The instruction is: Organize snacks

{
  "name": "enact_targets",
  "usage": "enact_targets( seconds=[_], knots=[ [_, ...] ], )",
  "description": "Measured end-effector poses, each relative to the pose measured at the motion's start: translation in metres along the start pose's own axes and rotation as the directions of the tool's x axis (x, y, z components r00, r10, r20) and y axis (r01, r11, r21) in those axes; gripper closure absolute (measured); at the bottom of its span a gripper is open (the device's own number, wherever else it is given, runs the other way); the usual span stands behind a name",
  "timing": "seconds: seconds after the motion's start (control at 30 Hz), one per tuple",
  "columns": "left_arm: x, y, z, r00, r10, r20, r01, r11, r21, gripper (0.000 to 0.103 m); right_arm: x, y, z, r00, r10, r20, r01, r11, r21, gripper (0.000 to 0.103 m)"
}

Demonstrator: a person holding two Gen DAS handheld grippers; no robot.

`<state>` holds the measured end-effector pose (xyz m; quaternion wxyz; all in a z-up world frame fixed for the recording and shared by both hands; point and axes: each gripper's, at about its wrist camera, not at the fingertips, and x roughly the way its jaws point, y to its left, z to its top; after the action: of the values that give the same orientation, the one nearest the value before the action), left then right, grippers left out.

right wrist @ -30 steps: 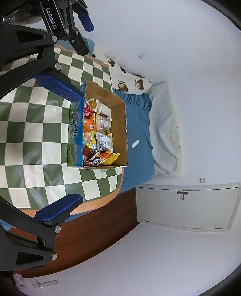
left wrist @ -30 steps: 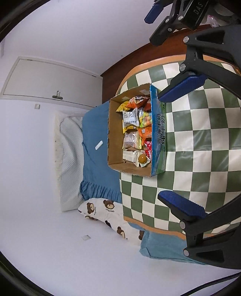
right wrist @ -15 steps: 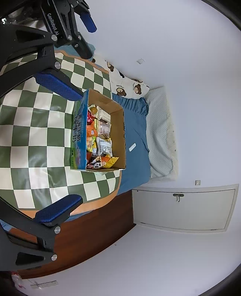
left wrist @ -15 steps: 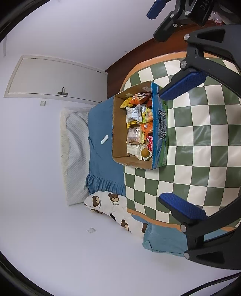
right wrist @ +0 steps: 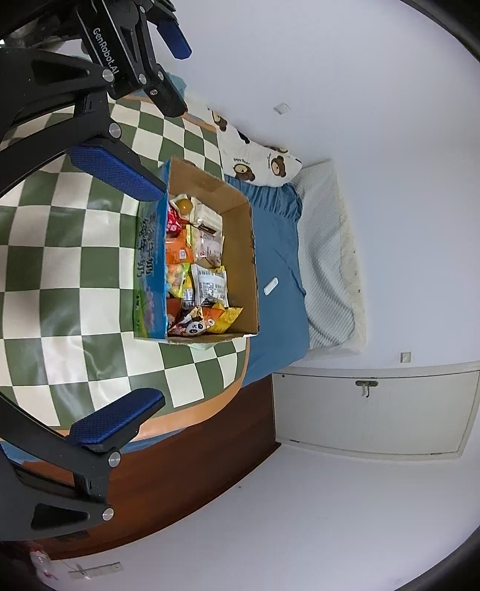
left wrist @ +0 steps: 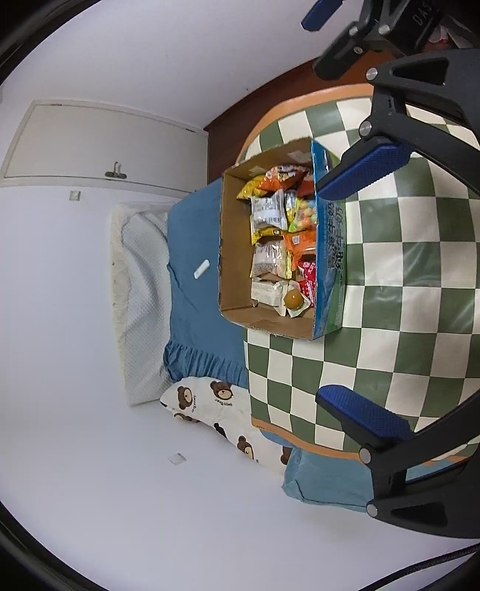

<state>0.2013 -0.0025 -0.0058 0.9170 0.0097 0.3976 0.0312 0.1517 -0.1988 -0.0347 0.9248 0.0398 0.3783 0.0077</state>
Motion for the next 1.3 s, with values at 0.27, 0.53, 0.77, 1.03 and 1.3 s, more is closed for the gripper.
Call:
enact_targets(
  seconds=[0.27,0.53,0.77,1.03,1.3],
  knots=[
    [0.039,-0.005,0.008,0.999,0.01,-0.039,-0.01,1.0,0.005,0.0,0.04,-0.003,0.013,1.0,-0.028,-0.01,0.028,1.0,0.005,0.0],
    [0.068,-0.008,0.012,0.997,0.01,-0.083,-0.009,1.0,0.009,0.0,0.073,-0.004,0.017,0.998,-0.056,-0.038,0.056,0.998,-0.003,0.0],
    [0.078,-0.007,0.012,0.995,0.008,-0.097,-0.007,1.0,0.005,0.0,0.082,-0.007,0.017,0.997,-0.064,-0.051,0.064,0.998,-0.004,0.0],
    [0.081,-0.007,0.011,0.995,0.005,-0.095,-0.005,1.0,0.004,0.0,0.082,-0.007,0.017,0.996,-0.069,-0.051,0.069,0.998,-0.005,0.0],
    [0.079,-0.007,0.013,0.996,0.0,-0.091,0.0,1.0,0.001,0.0,0.083,-0.007,0.018,0.997,-0.062,-0.053,0.062,0.998,-0.004,0.0]
  ],
)
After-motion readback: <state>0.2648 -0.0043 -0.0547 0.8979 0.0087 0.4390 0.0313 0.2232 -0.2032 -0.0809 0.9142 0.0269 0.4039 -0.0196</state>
